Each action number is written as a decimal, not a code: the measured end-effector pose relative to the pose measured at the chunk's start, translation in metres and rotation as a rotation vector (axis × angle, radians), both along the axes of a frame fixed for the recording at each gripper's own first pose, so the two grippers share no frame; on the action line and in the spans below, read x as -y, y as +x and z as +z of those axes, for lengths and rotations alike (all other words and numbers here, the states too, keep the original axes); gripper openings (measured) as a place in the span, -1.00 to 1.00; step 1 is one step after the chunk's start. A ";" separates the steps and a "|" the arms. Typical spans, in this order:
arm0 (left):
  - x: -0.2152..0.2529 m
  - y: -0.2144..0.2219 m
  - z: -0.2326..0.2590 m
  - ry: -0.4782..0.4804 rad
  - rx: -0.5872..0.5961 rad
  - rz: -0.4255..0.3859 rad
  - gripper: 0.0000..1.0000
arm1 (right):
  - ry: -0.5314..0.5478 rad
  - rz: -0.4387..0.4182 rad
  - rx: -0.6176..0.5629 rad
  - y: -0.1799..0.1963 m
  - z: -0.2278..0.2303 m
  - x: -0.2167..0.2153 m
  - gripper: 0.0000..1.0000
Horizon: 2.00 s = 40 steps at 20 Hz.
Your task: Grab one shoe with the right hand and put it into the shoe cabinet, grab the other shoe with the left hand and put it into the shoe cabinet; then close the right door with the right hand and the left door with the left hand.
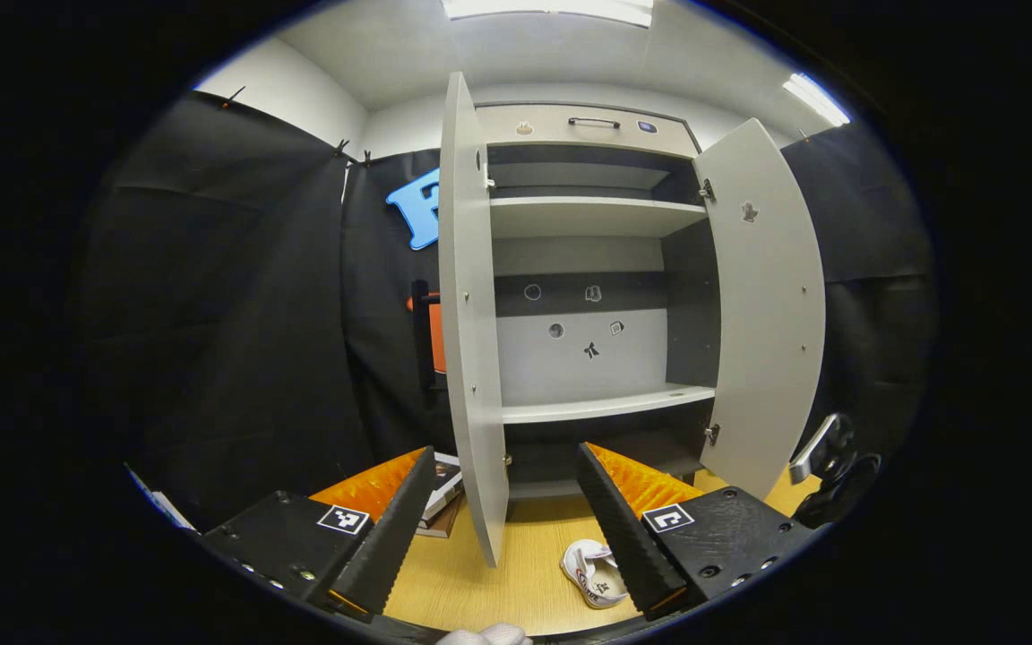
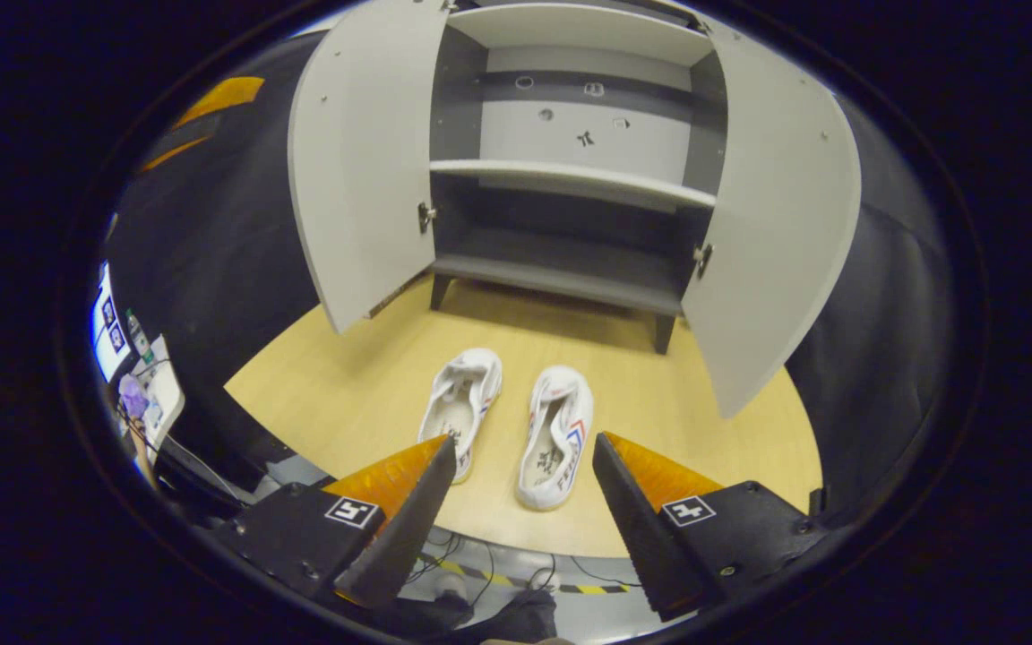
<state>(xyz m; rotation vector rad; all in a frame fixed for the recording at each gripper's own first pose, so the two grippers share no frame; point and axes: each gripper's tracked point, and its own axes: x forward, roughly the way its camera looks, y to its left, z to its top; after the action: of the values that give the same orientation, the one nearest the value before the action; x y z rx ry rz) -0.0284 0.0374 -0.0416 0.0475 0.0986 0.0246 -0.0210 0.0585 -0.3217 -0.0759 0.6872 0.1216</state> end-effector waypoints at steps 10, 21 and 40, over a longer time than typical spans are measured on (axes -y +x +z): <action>-0.010 -0.010 0.004 0.047 -0.018 0.037 0.90 | 0.088 -0.117 -0.130 0.075 -0.114 -0.007 0.51; -0.007 0.007 0.004 0.050 -0.032 0.071 0.93 | 0.167 -0.243 -0.090 0.159 -0.142 0.005 -0.57; 0.032 0.023 -0.006 0.030 -0.040 0.027 0.93 | 0.122 -0.063 0.120 0.165 0.041 0.034 -0.92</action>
<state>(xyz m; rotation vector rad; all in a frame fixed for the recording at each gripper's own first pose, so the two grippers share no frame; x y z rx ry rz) -0.0050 0.0053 -0.0476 0.0766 0.1391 0.0519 0.1443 0.0245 -0.2807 0.0552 0.5602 0.0971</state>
